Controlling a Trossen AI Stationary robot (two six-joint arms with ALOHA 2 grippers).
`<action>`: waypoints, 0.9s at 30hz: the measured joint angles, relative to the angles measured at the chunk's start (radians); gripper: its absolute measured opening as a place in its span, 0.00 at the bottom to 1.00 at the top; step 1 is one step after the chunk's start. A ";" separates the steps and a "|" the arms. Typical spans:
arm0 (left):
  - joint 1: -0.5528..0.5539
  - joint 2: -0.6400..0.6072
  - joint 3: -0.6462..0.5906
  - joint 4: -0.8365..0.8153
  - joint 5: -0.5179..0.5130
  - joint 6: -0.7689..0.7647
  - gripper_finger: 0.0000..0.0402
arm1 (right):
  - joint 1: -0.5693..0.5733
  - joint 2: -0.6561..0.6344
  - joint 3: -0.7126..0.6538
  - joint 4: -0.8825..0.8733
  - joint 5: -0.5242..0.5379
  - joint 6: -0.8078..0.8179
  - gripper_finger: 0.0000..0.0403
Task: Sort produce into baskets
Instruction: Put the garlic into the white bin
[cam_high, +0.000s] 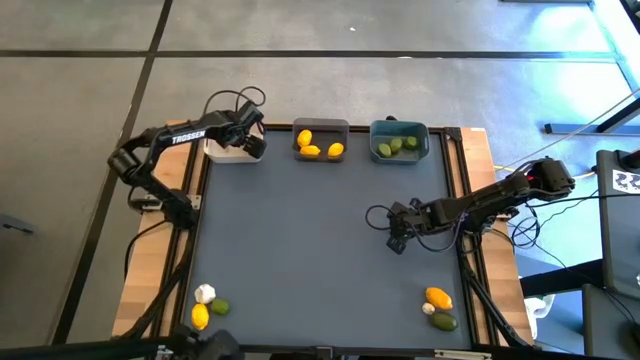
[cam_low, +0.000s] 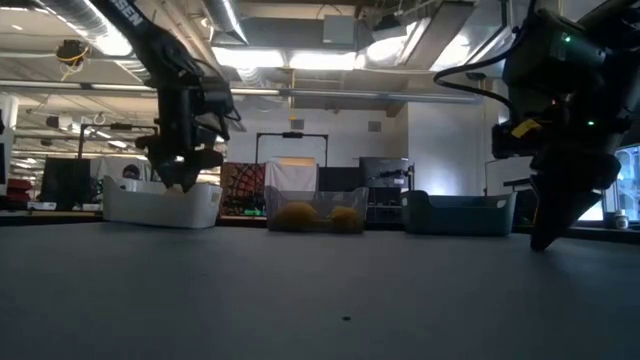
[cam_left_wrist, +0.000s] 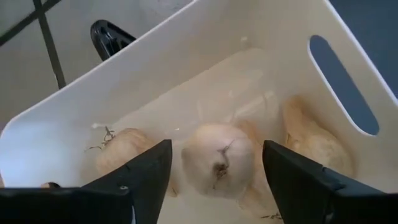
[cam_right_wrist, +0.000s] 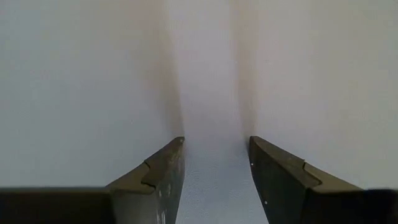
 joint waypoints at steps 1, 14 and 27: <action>-0.004 -0.005 0.000 -0.005 0.005 0.002 0.62 | 0.000 0.000 0.000 0.005 0.000 0.000 0.45; -0.164 -0.196 0.001 -0.092 0.180 0.046 0.61 | 0.000 0.000 0.000 0.036 0.017 -0.016 0.45; -0.544 -0.273 0.002 -0.186 0.393 0.007 0.60 | 0.000 0.000 0.000 0.062 0.055 -0.031 0.45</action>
